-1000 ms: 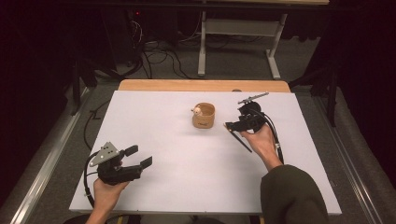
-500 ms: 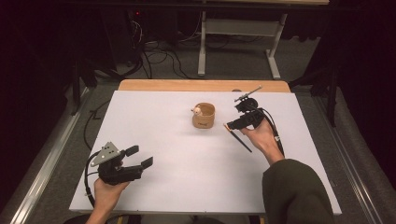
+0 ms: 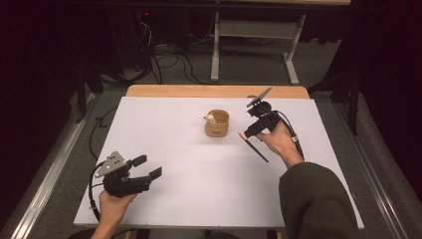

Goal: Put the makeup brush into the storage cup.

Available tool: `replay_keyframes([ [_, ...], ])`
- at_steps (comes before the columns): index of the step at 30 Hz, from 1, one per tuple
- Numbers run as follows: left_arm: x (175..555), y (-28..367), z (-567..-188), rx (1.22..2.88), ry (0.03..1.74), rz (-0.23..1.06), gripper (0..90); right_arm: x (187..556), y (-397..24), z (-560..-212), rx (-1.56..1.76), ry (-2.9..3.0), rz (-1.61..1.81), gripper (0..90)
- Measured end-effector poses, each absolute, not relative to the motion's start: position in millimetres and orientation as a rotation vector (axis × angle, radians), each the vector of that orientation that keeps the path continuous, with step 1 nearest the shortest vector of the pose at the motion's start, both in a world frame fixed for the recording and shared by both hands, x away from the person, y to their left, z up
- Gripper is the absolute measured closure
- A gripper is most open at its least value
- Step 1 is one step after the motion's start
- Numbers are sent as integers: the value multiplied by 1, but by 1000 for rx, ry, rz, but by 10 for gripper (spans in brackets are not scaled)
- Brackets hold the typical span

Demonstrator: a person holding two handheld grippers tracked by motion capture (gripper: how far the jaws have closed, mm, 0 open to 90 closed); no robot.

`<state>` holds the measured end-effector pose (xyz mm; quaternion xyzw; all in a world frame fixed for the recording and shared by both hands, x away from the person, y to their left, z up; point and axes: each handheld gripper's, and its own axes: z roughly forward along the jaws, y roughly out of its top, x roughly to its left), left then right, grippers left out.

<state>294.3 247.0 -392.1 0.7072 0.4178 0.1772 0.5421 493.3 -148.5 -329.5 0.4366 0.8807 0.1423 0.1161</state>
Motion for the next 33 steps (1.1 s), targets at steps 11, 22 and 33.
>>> replay_keyframes([
  [11, 294, 248, -392, 1679, 992, 422, 243, 502, -143, -334, 1288, 2649, 283, 439],
  [22, 294, 248, -392, 1680, 992, 422, 243, 506, -139, -342, 1323, 2700, 233, 466],
  [33, 294, 248, -392, 1679, 991, 422, 242, 508, -136, -349, 1327, 2720, 200, 500],
])
